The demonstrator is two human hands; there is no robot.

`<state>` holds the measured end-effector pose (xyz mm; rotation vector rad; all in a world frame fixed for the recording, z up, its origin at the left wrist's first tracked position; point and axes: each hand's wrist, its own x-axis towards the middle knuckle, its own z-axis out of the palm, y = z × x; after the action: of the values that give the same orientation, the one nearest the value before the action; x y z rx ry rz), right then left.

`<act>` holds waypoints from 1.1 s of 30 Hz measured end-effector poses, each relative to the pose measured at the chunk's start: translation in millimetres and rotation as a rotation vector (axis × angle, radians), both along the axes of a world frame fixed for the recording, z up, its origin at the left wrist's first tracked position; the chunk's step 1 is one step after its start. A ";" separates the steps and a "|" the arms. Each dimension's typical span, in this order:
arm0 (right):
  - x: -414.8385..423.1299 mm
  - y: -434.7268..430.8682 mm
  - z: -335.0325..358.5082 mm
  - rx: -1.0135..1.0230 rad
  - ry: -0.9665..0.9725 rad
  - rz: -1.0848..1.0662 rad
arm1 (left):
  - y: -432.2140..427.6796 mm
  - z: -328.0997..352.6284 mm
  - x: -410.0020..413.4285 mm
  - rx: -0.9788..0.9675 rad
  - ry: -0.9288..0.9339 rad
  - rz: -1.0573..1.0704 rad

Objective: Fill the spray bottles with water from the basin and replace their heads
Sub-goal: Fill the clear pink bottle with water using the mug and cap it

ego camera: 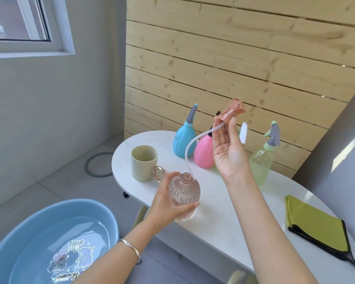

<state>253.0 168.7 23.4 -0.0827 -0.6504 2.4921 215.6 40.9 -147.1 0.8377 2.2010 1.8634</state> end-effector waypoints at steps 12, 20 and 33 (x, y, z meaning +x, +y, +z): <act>-10.1 1.9 -9.9 -0.136 0.044 0.003 | -0.3 -0.8 0.5 0.002 -0.019 -0.006; -1.9 8.6 -54.9 0.208 -0.146 0.004 | 0.0 1.5 0.5 0.013 -0.025 -0.011; 25.7 16.1 -89.3 1.025 -0.361 0.084 | -0.9 0.7 1.3 0.025 -0.041 -0.024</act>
<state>278.7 184.8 -65.9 -0.1146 -2.0097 1.9326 216.9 40.0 -146.4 0.8191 2.1380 1.8837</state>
